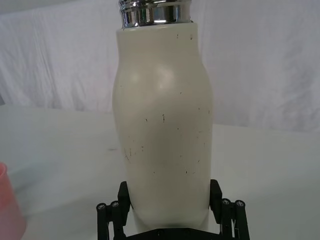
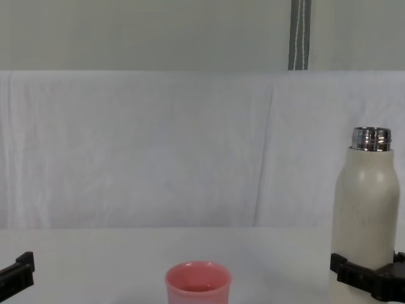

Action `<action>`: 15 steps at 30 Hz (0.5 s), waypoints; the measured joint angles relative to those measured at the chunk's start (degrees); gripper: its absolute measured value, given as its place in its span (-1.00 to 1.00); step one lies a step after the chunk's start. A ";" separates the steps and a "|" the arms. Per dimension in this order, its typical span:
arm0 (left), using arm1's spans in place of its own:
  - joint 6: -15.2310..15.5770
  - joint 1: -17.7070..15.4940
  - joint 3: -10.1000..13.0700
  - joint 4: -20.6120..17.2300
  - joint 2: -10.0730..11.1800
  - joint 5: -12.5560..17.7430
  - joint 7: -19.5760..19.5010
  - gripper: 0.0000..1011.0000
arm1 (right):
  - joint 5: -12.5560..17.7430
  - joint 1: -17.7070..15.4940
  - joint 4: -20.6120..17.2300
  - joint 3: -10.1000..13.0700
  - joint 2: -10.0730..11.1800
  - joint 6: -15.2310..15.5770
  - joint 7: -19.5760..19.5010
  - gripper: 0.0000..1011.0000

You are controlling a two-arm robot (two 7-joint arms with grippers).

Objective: Grasp the thermos with one hand and pour water into the cup lid.

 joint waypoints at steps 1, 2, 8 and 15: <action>0.00 0.00 0.00 0.00 0.00 0.00 0.00 0.98 | 0.00 -0.01 0.00 0.00 0.01 0.00 0.00 0.96; 0.00 0.00 0.00 0.00 0.00 0.00 0.00 0.98 | -0.01 -0.01 0.00 0.00 0.01 0.00 0.00 0.98; 0.00 0.00 0.00 0.00 0.00 0.00 0.00 0.98 | -0.03 0.00 0.00 0.00 0.03 0.01 0.00 0.98; 0.00 0.00 0.00 0.00 0.00 0.00 0.00 0.98 | -0.04 0.00 -0.02 0.00 0.03 0.04 0.00 0.98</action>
